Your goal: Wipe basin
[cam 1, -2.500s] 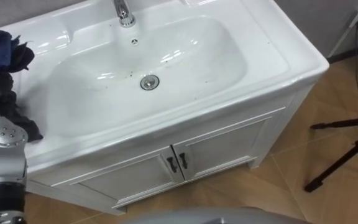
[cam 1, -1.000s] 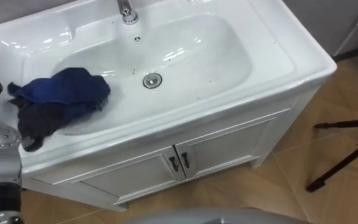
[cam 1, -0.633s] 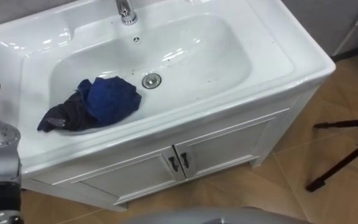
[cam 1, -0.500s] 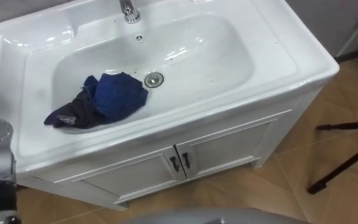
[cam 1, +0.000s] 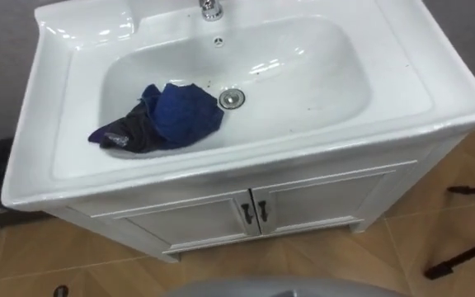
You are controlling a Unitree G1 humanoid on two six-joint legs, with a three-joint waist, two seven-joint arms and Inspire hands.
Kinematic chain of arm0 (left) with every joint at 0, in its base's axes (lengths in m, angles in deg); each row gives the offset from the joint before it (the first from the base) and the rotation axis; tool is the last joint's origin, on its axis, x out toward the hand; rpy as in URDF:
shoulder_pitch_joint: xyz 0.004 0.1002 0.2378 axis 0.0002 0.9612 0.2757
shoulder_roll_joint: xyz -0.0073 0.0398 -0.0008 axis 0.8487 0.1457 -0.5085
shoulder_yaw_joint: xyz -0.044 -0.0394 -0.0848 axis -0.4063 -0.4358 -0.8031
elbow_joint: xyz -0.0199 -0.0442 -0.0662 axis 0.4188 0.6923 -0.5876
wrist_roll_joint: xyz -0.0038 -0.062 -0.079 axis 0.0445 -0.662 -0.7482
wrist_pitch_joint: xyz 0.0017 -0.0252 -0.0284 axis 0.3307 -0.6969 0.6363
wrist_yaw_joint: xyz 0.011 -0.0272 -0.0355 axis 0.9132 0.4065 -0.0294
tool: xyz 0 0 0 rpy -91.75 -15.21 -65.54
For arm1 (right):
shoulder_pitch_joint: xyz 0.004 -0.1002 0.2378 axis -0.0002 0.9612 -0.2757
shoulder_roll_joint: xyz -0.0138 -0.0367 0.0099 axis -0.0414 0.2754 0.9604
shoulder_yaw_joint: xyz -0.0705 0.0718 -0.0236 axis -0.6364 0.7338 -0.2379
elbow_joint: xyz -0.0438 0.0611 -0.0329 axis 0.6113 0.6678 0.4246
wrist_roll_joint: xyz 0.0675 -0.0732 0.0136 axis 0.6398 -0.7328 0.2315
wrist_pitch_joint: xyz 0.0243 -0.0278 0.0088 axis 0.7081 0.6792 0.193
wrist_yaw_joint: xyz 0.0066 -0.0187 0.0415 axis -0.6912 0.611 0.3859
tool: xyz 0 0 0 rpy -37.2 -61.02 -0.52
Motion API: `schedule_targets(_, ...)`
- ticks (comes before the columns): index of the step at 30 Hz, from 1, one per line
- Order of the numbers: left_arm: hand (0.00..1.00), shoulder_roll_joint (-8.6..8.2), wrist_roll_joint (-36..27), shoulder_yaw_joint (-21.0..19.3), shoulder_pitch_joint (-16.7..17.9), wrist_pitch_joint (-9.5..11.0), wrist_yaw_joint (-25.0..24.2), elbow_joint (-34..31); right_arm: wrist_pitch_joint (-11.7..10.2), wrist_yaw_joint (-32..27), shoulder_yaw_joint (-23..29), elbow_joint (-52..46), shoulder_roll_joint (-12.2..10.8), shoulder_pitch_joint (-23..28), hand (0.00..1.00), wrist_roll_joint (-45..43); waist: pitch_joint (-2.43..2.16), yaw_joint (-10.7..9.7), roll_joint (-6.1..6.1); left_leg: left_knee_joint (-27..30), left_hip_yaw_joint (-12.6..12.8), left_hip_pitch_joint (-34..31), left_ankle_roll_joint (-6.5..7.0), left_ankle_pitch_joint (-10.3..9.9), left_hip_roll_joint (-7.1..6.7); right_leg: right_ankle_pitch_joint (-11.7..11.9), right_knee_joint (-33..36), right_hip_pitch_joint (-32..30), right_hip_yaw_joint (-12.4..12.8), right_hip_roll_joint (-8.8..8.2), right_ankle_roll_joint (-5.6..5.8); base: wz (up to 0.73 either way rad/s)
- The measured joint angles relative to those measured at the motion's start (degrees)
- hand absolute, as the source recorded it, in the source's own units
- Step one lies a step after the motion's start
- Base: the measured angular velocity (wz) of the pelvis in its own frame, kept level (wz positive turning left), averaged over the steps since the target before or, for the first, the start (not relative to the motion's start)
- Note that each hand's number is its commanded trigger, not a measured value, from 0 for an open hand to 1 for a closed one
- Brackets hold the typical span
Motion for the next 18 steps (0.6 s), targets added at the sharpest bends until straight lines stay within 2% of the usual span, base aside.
schedule_targets(2,0.00,-1.60,-2.9,-0.2,3.6,0.6,0.7,0.1,-0.6,-0.7,0.1,-0.4,0.1,-0.3,0.00,2.1,-0.22,1.1,-0.35,0.0,-0.3,0.0,0.09,0.1,-0.29,-0.2,0.2,0.1,-0.3,-0.35,0.18,0.12)
schedule_targets(4,0.00,-3.40,-4.0,-0.3,4.9,0.7,0.9,0.4,-0.7,-0.9,0.0,-0.5,0.0,-0.3,0.00,2.3,-0.17,1.9,-0.59,-0.1,-0.9,-0.1,0.29,0.2,-0.57,-0.3,0.2,0.1,-0.9,-0.69,0.34,0.15)
schedule_targets(5,0.00,-4.51,-5.2,-0.2,5.8,1.7,1.0,1.9,-0.7,-0.9,0.0,-0.5,0.0,-0.5,0.00,2.4,-0.19,2.5,-0.83,-0.3,-1.3,-0.1,0.44,0.3,-0.73,-0.4,0.2,0.3,-1.4,-0.86,0.49,0.21)
schedule_targets(6,0.00,-4.90,-5.9,-0.2,6.2,1.9,1.0,3.0,-0.8,-0.9,0.0,-0.5,0.0,-0.5,0.00,2.5,-0.18,2.6,-0.83,-0.2,-1.3,-0.1,0.45,0.3,-0.77,-0.5,0.1,0.4,-1.5,-0.90,0.53,0.16)
schedule_targets(8,0.00,-6.88,-8.7,-0.2,7.3,1.9,1.0,6.6,-0.8,-0.7,0.0,-0.4,-0.1,-0.6,0.00,4.3,-0.04,3.3,-1.07,-0.4,-1.7,-0.1,0.47,0.3,-0.87,-0.6,0.0,0.8,-1.5,-0.94,0.69,0.10)
schedule_targets(11,0.00,-8.71,-14.5,0.5,8.5,2.8,1.2,11.2,-1.6,-0.8,-0.5,-0.4,-0.1,-0.9,0.00,8.8,-0.04,3.4,-2.03,-0.7,-2.9,-0.4,0.48,0.2,-1.00,-0.7,-0.4,1.0,-3.0,-1.15,0.68,0.17)
schedule_targets(12,0.00,-9.09,-15.3,0.6,8.7,2.8,1.2,12.8,-1.8,-0.9,-0.5,-0.4,-0.1,-0.9,0.00,9.1,-0.09,3.4,-2.11,-0.7,-3.0,-0.4,0.48,0.2,-1.00,-0.7,-0.5,1.1,-3.0,-1.12,0.68,0.11)
schedule_targets(15,0.00,-11.66,-18.3,2.1,10.5,2.9,1.2,18.7,-2.8,-0.9,-0.5,-0.4,-0.2,-0.9,0.00,9.5,-0.30,3.4,-2.31,-1.1,-3.3,-0.4,0.48,0.2,-1.01,-0.7,-1.0,1.2,-3.0,-1.00,0.68,0.01)
schedule_targets(18,0.00,-12.63,-20.4,3.5,11.0,3.0,1.1,24.2,-2.8,-0.9,-0.5,-0.3,-0.2,-1.0,0.00,8.9,-0.34,3.5,-2.62,-1.2,-3.4,-0.2,0.48,0.3,-1.00,-0.7,-1.2,1.4,-3.0,-0.95,0.68,0.02)
